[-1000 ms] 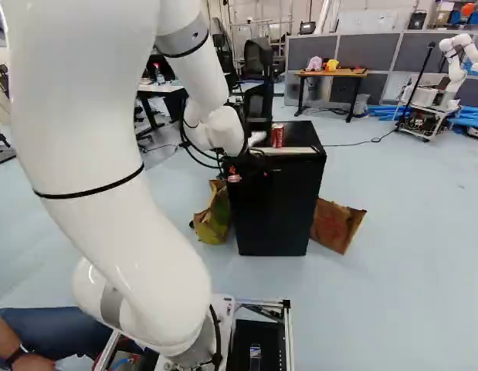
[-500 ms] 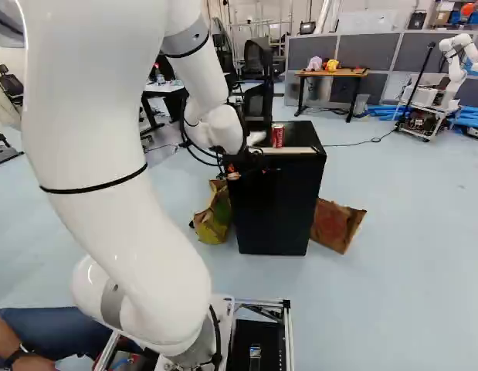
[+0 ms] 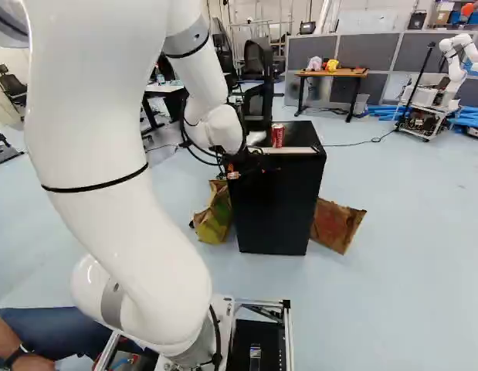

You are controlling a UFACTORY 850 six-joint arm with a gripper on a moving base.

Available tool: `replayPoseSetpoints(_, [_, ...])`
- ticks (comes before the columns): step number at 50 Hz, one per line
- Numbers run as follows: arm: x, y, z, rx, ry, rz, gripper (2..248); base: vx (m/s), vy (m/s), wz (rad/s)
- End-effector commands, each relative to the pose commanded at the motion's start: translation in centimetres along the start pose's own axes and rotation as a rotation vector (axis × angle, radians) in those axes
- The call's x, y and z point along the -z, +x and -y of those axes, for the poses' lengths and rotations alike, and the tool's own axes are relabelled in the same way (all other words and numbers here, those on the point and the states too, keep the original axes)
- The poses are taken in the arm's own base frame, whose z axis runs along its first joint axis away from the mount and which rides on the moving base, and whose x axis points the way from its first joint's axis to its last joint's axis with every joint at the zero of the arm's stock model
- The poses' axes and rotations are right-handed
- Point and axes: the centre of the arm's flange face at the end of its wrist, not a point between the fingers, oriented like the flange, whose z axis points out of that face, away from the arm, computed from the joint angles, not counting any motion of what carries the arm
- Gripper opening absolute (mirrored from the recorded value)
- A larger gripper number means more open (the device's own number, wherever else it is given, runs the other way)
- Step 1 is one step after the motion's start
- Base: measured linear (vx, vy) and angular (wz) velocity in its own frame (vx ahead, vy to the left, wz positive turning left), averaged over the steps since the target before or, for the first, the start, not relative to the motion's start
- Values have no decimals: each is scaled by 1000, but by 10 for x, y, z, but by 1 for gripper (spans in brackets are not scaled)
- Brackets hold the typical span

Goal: Grab a drink from the fridge

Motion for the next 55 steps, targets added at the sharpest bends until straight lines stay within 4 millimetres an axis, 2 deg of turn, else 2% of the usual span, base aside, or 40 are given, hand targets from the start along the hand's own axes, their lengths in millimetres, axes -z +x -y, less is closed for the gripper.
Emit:
replayPoseSetpoints(34, [1, 2, 1, 0, 10, -35, 247, 0, 0, 0])
replayPoseSetpoints(55, [20, -27, 0, -6, 7, -24, 247, 0, 0, 0])
